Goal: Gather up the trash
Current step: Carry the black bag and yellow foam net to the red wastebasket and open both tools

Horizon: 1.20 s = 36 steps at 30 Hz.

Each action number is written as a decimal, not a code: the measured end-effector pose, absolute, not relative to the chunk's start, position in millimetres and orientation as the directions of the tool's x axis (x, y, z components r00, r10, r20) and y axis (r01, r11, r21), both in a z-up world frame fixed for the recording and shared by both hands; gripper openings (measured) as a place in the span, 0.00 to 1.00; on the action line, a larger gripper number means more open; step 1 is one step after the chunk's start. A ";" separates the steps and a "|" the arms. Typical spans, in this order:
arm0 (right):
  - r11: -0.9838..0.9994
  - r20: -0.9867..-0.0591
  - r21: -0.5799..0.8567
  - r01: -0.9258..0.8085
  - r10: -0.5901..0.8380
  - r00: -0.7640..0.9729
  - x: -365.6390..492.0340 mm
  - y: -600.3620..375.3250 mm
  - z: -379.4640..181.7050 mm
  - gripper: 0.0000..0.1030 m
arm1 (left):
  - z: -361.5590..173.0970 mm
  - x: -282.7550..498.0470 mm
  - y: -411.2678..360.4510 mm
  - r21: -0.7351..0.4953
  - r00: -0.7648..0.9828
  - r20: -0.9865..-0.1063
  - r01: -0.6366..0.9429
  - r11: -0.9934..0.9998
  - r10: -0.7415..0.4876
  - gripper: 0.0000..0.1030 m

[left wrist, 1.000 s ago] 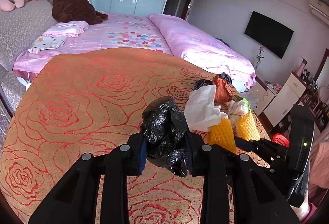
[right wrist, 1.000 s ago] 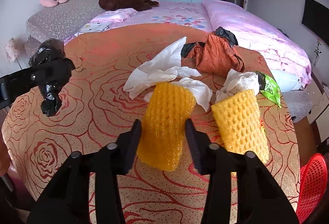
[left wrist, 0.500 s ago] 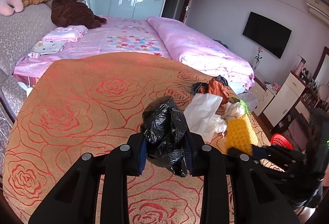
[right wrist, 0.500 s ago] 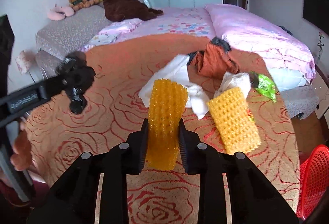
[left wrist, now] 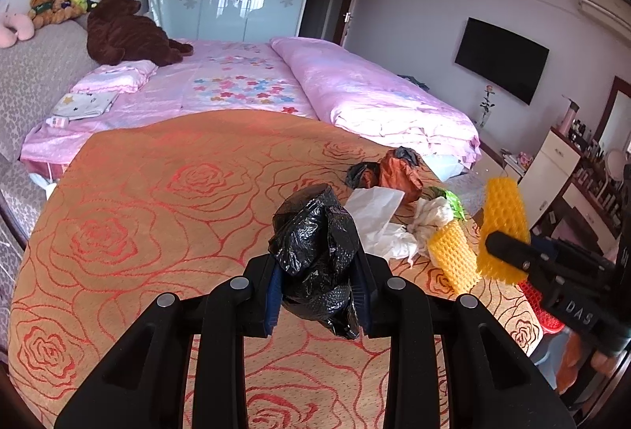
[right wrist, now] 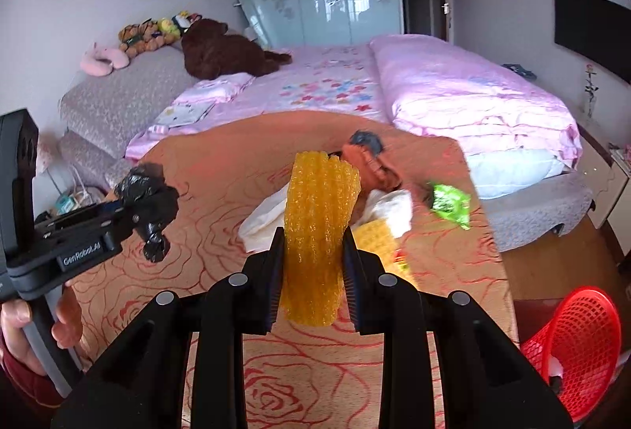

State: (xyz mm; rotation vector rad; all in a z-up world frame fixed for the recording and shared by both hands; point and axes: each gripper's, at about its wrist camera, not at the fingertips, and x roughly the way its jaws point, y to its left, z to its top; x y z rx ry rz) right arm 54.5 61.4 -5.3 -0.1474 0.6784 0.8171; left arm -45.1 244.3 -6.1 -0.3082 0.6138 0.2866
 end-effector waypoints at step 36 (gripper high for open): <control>0.920 -0.564 0.145 -0.365 0.380 0.733 109.1 -120.5 8.8 0.26 | 19.3 48.4 96.1 -0.071 0.810 -0.586 -0.034 0.997 -0.014 0.27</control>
